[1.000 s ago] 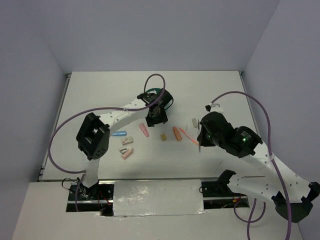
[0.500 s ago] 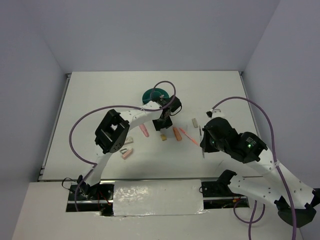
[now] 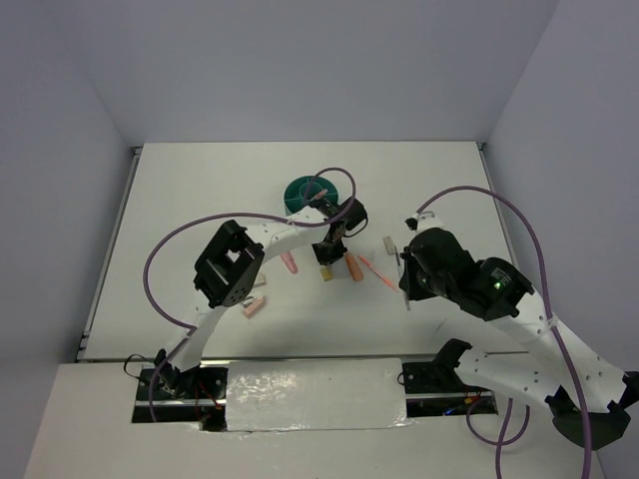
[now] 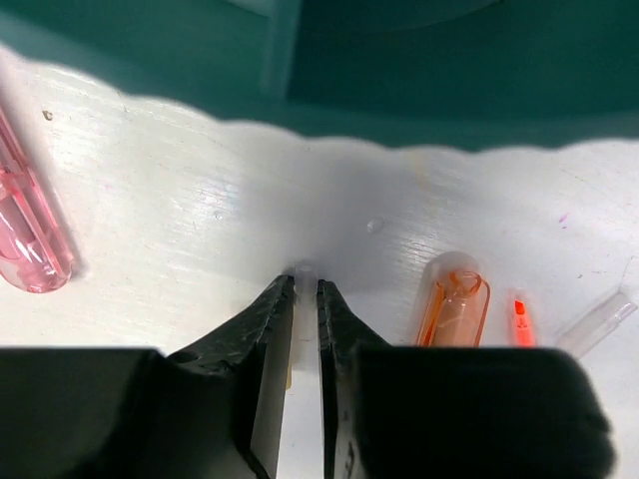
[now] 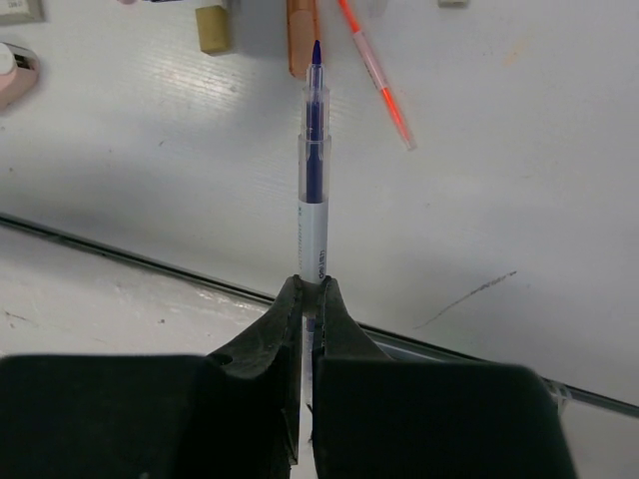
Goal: Sort the stationery into containers
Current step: Close the pen cap on the pen.
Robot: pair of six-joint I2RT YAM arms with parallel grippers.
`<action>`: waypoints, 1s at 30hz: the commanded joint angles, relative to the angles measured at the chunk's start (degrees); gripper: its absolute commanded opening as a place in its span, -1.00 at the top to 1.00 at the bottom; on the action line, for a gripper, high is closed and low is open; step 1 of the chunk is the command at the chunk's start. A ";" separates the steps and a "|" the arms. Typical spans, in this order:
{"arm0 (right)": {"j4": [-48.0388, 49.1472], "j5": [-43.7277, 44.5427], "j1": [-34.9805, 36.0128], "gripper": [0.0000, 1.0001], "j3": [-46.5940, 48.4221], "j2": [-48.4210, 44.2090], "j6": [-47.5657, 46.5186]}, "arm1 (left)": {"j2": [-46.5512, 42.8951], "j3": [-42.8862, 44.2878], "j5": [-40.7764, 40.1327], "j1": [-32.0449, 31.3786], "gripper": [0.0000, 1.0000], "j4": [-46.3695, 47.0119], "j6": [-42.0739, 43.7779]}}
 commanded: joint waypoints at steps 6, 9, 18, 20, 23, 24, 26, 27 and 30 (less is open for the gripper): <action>2.13 -0.97 -0.26 1.00 3.37 0.00 -1.13 | 1.46 -1.66 2.00 -0.39 0.86 -0.15 -0.47; 3.70 -2.46 -0.35 1.00 3.28 -0.70 -1.04 | -1.78 -0.60 1.65 -0.39 1.00 2.48 1.98; 21.59 -18.42 -1.14 1.00 -3.56 -6.67 3.96 | -26.11 -7.49 8.92 1.10 1.00 28.82 17.80; 31.07 -21.78 -1.23 1.00 -7.68 -7.99 8.44 | -34.98 -14.01 15.33 2.33 1.00 41.47 20.71; 42.08 -31.09 -0.97 1.00 -11.91 -7.12 14.51 | -45.01 -26.93 24.90 7.50 1.00 54.99 18.79; 48.73 -33.03 -1.05 1.00 -13.75 -5.73 17.04 | -47.03 -32.54 32.16 9.87 1.00 66.45 16.86; 56.57 -35.85 -0.61 1.00 -14.65 -4.06 18.91 | -51.96 -34.78 37.22 12.08 1.00 72.95 15.97; 58.19 -36.30 -0.35 1.00 -14.47 -3.35 20.05 | -52.93 -34.01 40.90 12.44 1.00 73.07 17.01; 61.80 -38.58 0.09 1.00 -11.85 0.25 19.88 | -55.57 -31.81 48.98 13.58 1.00 74.98 17.11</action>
